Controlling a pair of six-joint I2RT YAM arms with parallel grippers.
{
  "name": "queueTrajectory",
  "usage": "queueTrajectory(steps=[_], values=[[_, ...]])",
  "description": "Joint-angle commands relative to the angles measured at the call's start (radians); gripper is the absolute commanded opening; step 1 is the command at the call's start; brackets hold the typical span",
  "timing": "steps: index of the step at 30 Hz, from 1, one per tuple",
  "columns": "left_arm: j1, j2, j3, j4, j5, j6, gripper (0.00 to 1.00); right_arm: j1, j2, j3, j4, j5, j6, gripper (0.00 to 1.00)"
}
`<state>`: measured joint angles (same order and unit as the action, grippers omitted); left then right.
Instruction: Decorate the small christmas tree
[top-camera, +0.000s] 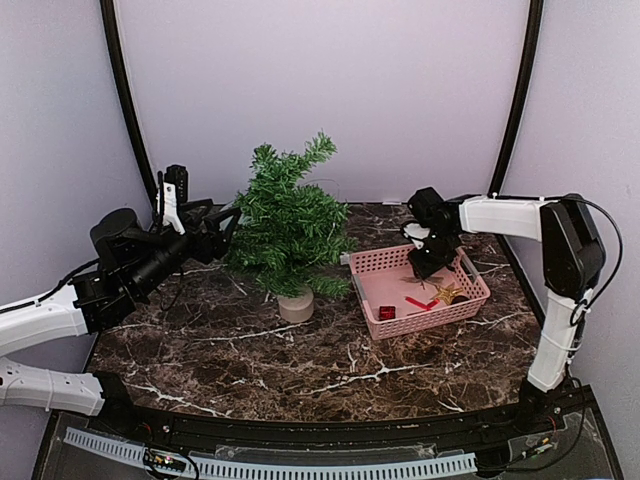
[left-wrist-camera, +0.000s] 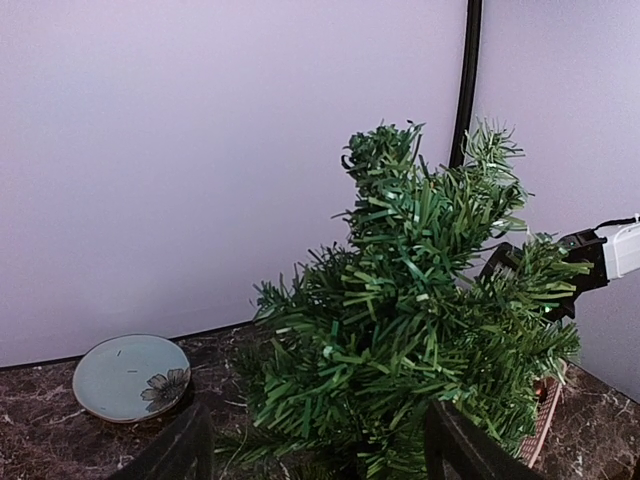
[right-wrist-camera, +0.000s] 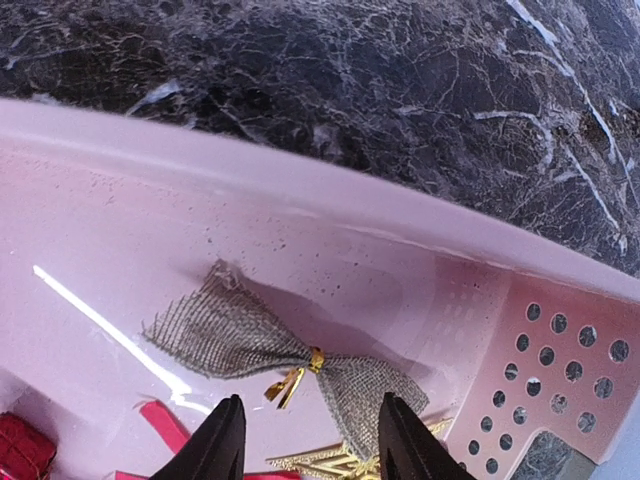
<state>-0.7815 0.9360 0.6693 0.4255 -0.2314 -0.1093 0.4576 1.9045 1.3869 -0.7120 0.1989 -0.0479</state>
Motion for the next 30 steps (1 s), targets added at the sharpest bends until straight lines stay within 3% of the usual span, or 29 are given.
queueTrajectory(steps=[1,13,18,24,30], values=[[0.007,-0.002,-0.011,0.029,0.012,-0.006,0.74,-0.026,-0.040,-0.023,0.025,-0.057,-0.035,0.45],[0.010,-0.005,-0.013,0.031,0.018,-0.008,0.74,-0.056,0.058,0.009,0.040,-0.105,-0.096,0.39],[0.013,-0.012,-0.013,0.025,0.015,-0.012,0.74,-0.057,0.090,0.016,0.043,-0.117,-0.110,0.27],[0.014,-0.028,-0.022,0.023,0.009,-0.026,0.74,-0.056,0.083,0.016,0.024,-0.125,-0.107,0.01],[0.019,-0.038,-0.025,0.022,0.004,-0.050,0.74,-0.043,-0.085,-0.018,0.034,-0.117,-0.062,0.00]])
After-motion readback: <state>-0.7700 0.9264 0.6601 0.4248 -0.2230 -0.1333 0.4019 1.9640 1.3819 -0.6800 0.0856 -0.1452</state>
